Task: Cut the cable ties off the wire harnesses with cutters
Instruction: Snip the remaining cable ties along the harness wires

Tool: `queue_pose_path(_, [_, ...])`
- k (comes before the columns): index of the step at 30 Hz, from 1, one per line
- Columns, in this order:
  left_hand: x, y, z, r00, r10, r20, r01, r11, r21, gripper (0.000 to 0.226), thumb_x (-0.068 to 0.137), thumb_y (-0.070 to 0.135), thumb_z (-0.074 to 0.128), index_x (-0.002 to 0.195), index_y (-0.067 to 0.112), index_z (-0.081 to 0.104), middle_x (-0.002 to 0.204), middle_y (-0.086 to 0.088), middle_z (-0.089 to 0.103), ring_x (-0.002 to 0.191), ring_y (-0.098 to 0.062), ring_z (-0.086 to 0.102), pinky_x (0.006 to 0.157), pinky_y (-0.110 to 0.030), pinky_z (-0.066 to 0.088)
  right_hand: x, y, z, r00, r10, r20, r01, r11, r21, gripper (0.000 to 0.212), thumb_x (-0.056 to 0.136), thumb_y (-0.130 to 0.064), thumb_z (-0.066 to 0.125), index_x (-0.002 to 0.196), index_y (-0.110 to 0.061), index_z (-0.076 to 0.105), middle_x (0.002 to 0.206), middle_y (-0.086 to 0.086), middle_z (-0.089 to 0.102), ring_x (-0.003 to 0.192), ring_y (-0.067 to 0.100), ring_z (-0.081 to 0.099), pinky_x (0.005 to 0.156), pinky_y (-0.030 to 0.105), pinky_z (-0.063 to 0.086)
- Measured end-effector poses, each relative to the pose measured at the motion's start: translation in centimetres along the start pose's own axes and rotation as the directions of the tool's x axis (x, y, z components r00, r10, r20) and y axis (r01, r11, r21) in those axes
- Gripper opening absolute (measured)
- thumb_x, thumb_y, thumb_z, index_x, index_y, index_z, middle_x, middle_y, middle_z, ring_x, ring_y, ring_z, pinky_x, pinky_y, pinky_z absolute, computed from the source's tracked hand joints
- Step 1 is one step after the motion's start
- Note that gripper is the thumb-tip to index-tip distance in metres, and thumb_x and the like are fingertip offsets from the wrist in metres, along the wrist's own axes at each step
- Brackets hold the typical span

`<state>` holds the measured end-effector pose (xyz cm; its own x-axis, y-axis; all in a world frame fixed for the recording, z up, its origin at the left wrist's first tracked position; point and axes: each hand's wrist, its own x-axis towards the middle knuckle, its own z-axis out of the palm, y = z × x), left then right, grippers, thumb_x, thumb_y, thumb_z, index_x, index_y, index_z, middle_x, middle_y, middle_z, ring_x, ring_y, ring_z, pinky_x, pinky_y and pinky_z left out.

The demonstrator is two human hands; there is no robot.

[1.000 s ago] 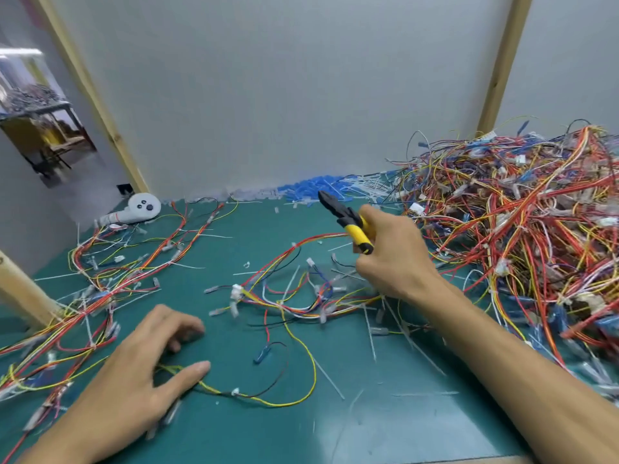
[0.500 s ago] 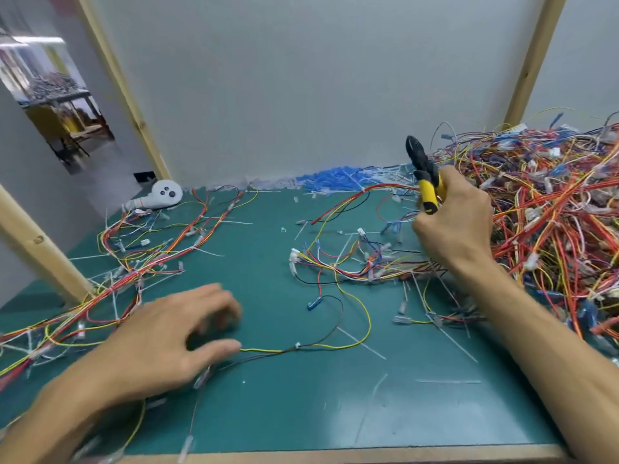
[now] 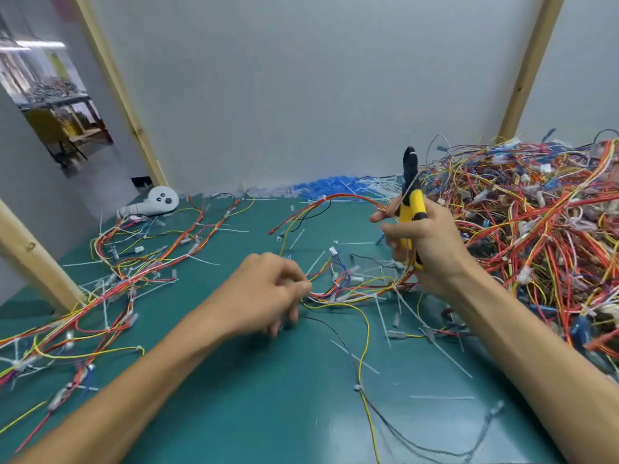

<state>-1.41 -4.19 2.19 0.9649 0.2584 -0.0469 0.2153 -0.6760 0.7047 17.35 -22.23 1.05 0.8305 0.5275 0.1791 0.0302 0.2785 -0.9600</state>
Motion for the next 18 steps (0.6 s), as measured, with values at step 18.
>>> queue_pose_path(18, [5.8,-2.7,1.3,0.908,0.046,-0.416,-0.353,0.617,-0.704,0.016,0.103,0.013,0.056,0.101,0.005,0.07,0.083,-0.007,0.072,0.069,-0.019,0.065,0.068,-0.027,0.053,-2.2,0.1,1.7,0.836,0.015,0.548,0.269,0.86,-0.433,0.036,0.084,-0.002,0.085,0.113,-0.023,0.081,0.105,0.006,0.069,0.094,0.027,0.065,0.082,0.031,0.048])
